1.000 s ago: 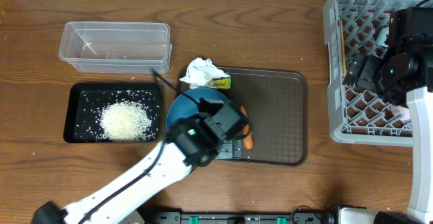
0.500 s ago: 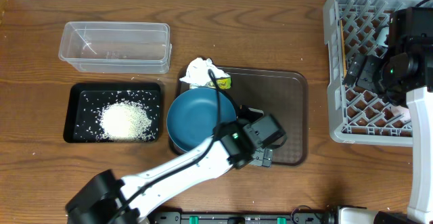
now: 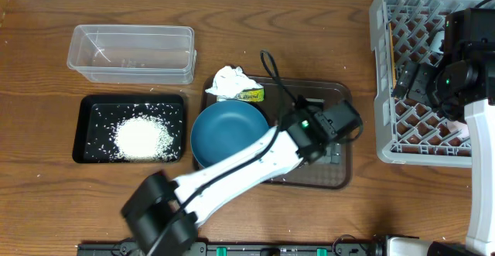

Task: Sort waste into correct bins and load items into the dishwasher rack
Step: 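Reach the left gripper beside the bowl and grasp the carrot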

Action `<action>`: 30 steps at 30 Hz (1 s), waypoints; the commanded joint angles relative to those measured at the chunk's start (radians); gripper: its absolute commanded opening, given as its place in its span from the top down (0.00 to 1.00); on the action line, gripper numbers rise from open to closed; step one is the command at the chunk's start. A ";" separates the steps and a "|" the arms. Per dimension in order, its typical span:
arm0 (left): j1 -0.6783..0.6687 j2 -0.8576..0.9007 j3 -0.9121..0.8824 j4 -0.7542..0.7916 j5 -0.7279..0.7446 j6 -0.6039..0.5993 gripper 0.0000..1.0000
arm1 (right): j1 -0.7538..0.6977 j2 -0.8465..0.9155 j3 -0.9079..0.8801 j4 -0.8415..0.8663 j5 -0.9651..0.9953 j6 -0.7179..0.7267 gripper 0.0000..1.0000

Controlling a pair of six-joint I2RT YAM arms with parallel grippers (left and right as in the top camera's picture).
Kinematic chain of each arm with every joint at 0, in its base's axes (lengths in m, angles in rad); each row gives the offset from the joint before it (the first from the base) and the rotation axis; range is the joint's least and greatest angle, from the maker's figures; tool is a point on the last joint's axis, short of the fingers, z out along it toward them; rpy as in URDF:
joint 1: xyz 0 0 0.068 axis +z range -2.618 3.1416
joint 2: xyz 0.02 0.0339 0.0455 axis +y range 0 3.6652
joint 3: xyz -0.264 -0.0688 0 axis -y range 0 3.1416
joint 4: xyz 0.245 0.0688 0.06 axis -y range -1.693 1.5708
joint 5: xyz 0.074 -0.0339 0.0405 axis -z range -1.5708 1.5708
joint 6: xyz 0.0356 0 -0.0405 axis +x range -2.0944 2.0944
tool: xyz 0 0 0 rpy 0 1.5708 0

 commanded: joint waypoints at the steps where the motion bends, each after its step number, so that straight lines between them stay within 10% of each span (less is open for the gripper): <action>1: 0.034 0.061 0.002 0.001 -0.023 -0.079 0.02 | -0.010 0.005 -0.003 -0.001 0.000 0.012 0.01; 30: 0.053 0.195 -0.003 0.066 -0.082 -0.135 0.05 | -0.010 0.005 -0.003 -0.001 0.000 0.012 0.01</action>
